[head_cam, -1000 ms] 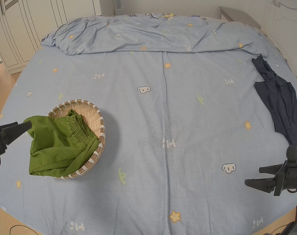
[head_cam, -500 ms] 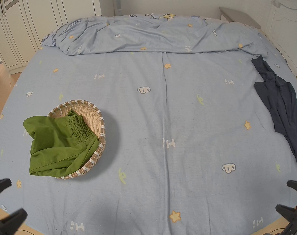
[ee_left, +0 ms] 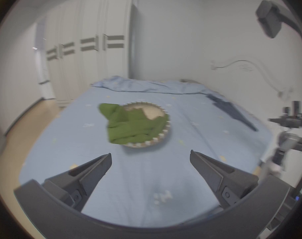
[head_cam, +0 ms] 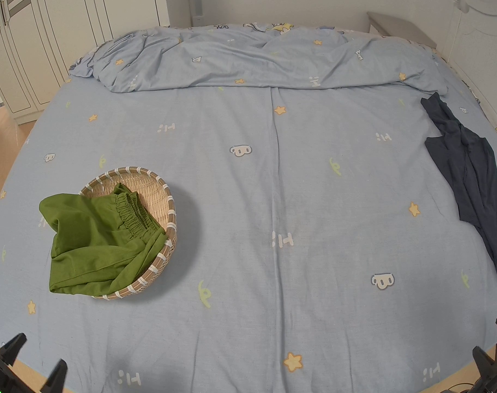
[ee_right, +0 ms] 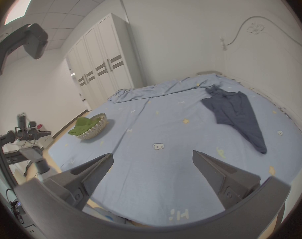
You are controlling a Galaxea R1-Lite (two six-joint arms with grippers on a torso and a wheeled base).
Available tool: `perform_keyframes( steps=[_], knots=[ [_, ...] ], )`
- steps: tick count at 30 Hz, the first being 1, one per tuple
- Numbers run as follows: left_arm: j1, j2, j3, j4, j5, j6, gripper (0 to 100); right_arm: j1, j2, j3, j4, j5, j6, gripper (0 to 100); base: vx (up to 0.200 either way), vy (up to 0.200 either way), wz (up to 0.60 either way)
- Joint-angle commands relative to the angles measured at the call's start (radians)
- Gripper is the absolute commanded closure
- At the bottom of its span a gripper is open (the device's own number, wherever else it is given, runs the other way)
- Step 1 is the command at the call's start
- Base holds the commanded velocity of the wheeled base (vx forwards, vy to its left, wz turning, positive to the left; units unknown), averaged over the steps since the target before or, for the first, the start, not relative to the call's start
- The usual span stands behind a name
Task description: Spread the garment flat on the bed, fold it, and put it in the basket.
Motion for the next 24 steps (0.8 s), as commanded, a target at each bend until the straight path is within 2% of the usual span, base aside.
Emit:
perform_keyframes(
  steps=[1,2,3,5,6,8,11,13,15,18,20,22,24],
  knots=[
    [-0.016,-0.043,0.151,-0.217,0.389,-0.048,0,-0.002,-0.042,0.061,-0.068,-0.241,0.059,0,0.000,0.000,0.00],
    [-0.031,-0.054,0.151,-0.216,0.407,-0.061,0,-0.007,-0.042,0.087,-0.137,-0.306,0.059,0,0.000,0.000,0.00],
    [-0.051,-0.060,0.150,-0.205,0.397,-0.069,0,-0.010,-0.042,0.107,-0.178,-0.318,0.060,0,0.000,0.000,0.00],
    [-0.068,-0.066,0.147,-0.194,0.375,-0.078,0,-0.011,-0.042,0.126,-0.220,-0.315,0.059,0,0.000,0.000,0.00],
    [-0.063,-0.075,0.147,-0.193,0.331,-0.078,0,-0.011,-0.042,0.135,-0.247,-0.315,0.062,0,0.000,0.000,0.00],
    [-0.062,-0.089,0.147,-0.191,0.300,-0.058,0,-0.010,-0.042,0.136,-0.246,-0.313,0.060,0,0.000,0.000,0.00],
    [-0.057,-0.103,0.151,-0.179,0.252,0.005,0,-0.013,-0.042,0.130,-0.230,-0.286,0.050,0,0.000,0.000,0.00],
    [-0.059,-0.104,0.151,-0.179,0.206,0.066,0,-0.031,0.001,0.126,-0.209,-0.214,0.028,0,0.000,0.000,0.00],
    [-0.059,-0.104,0.151,-0.179,0.205,0.072,0,-0.065,0.036,0.127,-0.213,-0.208,0.025,0,0.000,0.000,0.00],
    [-0.059,-0.103,0.150,-0.174,0.206,0.047,0,-0.221,0.045,0.126,-0.206,-0.178,-0.015,0,0.000,0.000,0.00],
    [-0.059,-0.103,0.151,-0.174,0.206,0.037,0,-0.246,0.042,0.127,-0.206,-0.166,-0.030,0,0.000,0.000,0.00],
    [-0.057,-0.103,0.151,-0.176,0.208,-0.002,0,-0.307,-0.024,0.129,-0.210,-0.151,-0.038,0,0.000,0.000,0.00],
    [-0.059,-0.103,0.151,-0.176,0.208,0.000,0,-0.304,-0.042,0.140,-0.249,-0.165,-0.039,0,0.000,0.000,0.00]
  ],
)
